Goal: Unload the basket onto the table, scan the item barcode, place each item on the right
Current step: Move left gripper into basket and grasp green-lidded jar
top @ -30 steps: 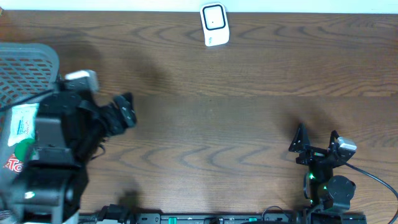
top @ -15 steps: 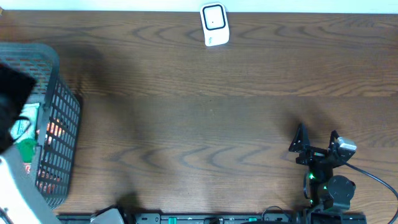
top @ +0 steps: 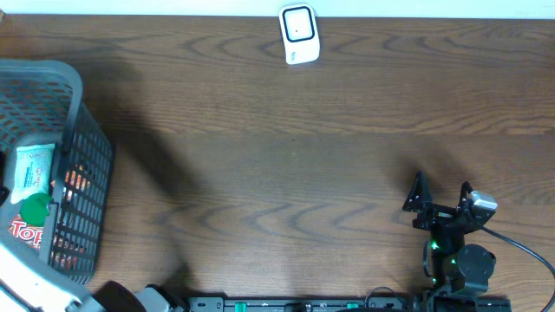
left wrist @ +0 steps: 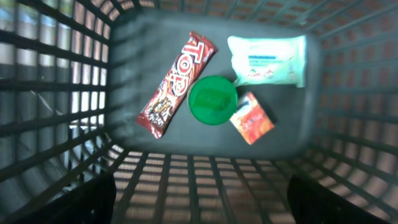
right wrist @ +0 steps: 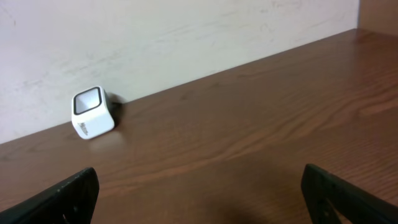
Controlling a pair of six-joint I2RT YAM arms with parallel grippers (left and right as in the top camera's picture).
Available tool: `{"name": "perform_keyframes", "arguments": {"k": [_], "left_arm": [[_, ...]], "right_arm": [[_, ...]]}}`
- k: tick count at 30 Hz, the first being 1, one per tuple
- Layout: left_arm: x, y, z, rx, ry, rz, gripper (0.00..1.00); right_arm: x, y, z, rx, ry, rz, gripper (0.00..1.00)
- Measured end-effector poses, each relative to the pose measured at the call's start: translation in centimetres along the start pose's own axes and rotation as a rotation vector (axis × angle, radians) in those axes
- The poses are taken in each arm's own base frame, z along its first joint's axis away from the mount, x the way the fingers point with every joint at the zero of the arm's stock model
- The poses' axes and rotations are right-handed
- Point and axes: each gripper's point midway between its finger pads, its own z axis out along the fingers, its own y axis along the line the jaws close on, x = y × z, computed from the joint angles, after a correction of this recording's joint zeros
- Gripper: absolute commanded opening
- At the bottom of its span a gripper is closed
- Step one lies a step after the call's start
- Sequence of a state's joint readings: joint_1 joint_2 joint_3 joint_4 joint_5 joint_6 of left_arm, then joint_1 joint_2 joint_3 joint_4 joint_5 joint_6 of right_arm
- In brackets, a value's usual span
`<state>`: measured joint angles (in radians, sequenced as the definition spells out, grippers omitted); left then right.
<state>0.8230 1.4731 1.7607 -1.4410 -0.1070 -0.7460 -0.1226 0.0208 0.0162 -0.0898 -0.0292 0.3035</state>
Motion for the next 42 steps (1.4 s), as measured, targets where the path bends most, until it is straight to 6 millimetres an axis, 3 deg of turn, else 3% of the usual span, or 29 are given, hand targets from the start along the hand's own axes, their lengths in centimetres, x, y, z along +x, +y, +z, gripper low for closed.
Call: {"name": "perform_keyframes", "arguments": {"k": [7,13,25,42], "left_arm": [[0.9,-0.6,6.7,-0.073,0.068,0.006,0.89],[0.9,-1.2,8.9,-0.091,0.086,0.011,0.89],[2.2,-1.6,15.8,-0.224,0.210,0.039,0.89],[5.0,0.1,21.5,-0.279,0.261,0.052,0.89]], "right_arm": [[0.0,0.0,0.0,0.000,0.000,0.000,0.99],[0.0,0.0,0.0,0.000,0.000,0.000,0.99],[0.0,0.0,0.0,0.000,0.000,0.000,0.99],[0.0,0.0,0.0,0.000,0.000,0.000,0.99]]}}
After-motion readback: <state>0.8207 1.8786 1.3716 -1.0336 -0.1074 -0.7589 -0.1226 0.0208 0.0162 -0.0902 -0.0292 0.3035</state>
